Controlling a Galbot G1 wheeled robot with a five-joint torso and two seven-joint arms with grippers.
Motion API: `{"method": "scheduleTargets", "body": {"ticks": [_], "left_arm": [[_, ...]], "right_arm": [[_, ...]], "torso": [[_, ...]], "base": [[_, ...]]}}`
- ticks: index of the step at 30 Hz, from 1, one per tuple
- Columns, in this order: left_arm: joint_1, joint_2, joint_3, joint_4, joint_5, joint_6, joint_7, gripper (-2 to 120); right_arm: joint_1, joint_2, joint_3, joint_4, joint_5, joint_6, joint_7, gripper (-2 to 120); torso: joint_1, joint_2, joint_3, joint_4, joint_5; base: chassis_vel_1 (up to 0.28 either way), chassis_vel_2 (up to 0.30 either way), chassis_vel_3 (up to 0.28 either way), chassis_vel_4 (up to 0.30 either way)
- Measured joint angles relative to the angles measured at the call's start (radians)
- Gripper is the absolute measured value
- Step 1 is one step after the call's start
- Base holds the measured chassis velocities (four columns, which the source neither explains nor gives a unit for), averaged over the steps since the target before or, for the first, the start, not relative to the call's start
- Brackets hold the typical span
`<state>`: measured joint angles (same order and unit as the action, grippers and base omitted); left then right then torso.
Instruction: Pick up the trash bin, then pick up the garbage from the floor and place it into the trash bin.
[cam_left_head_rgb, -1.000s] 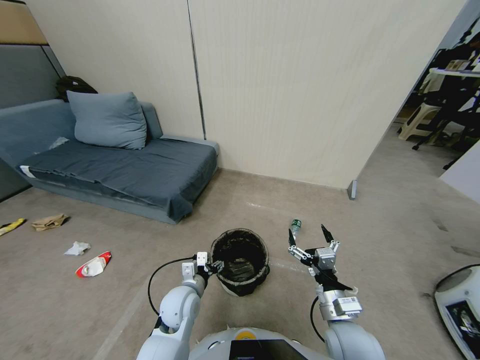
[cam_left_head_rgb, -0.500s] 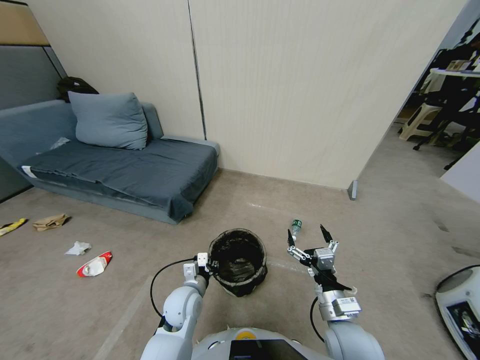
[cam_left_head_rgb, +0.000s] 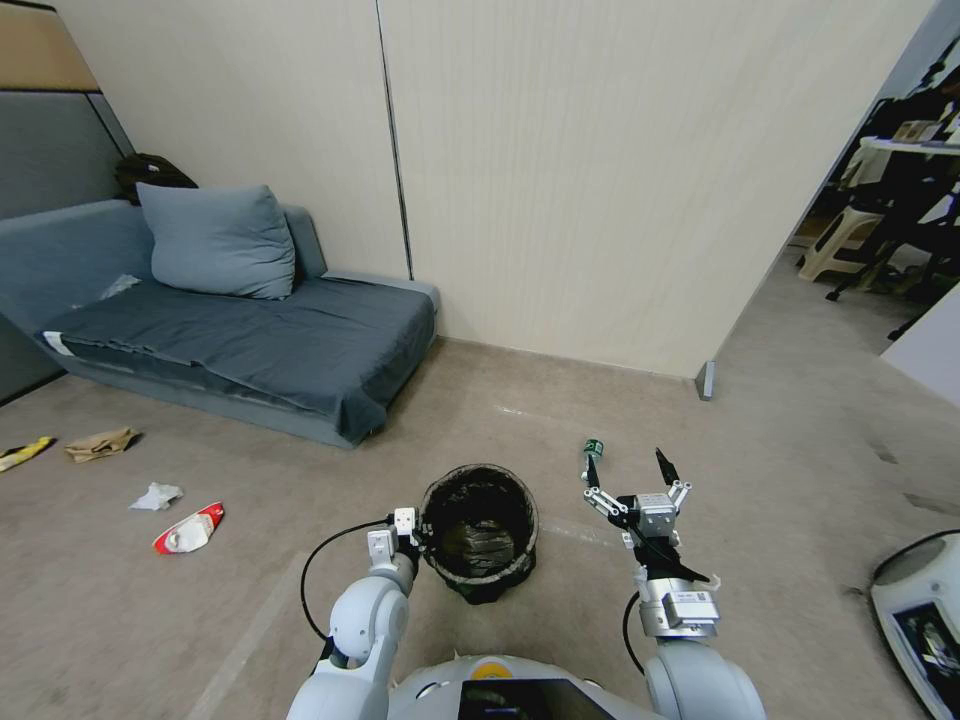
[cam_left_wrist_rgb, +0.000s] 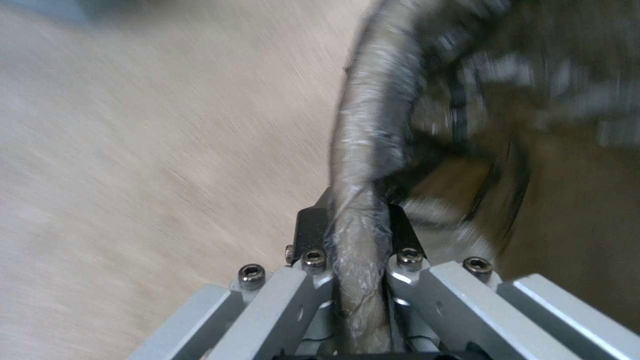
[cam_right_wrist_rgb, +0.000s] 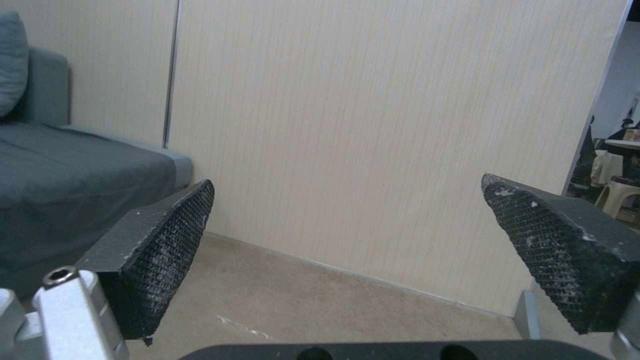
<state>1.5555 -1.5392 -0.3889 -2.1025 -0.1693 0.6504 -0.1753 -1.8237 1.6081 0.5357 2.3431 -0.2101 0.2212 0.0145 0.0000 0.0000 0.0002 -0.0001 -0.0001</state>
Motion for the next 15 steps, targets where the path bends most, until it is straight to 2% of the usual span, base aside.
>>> {"method": "scheduleTargets", "body": {"ticks": [2, 6, 7, 10, 11, 15], "left_arm": [[0.021, -0.002, -0.004, -0.067, 0.047, -0.017, -0.006, 1], [0.037, -0.001, -0.005, -0.126, 0.066, -0.031, -0.013, 1], [0.049, 0.003, -0.005, -0.168, 0.08, -0.042, -0.019, 1], [0.06, 0.008, -0.004, -0.197, 0.093, -0.052, -0.026, 1], [0.076, 0.018, 0.003, -0.232, 0.116, -0.07, -0.033, 1], [0.106, 0.032, 0.021, -0.281, 0.168, -0.12, -0.042, 1]], "right_arm": [[0.0, 0.0, 0.001, -0.001, 0.005, 0.009, 0.0, 100], [0.001, 0.0, 0.001, -0.001, 0.006, 0.009, 0.0, 100], [0.001, 0.0, 0.001, -0.003, 0.005, 0.013, 0.0, 100], [0.001, 0.0, 0.001, -0.01, 0.002, 0.022, -0.001, 100], [0.002, 0.0, 0.001, -0.019, -0.004, 0.032, -0.003, 100], [0.002, 0.0, 0.001, -0.022, -0.006, 0.035, -0.004, 100]], "torso": [[0.0, 0.0, 0.0, 0.0003, 0.0001], [0.0, 0.0, 0.0, 0.0003, 0.0], [0.0, 0.0, 0.0, 0.0001, 0.0002], [0.0, 0.0, 0.0, 0.0001, 0.0001], [0.0, 0.0, 0.0, 0.0002, 0.0002], [0.0, 0.0, 0.0, 0.0001, 0.0001]], "base": [[0.0, 0.0, 0.0, 0.0], [0.0, 0.0, 0.0, 0.0], [0.0, 0.0, 0.0, 0.0], [0.0, 0.0, 0.0, 0.0], [0.0, 0.0, 0.0, 0.0], [0.0, 0.0, 0.0, 0.0]]}}
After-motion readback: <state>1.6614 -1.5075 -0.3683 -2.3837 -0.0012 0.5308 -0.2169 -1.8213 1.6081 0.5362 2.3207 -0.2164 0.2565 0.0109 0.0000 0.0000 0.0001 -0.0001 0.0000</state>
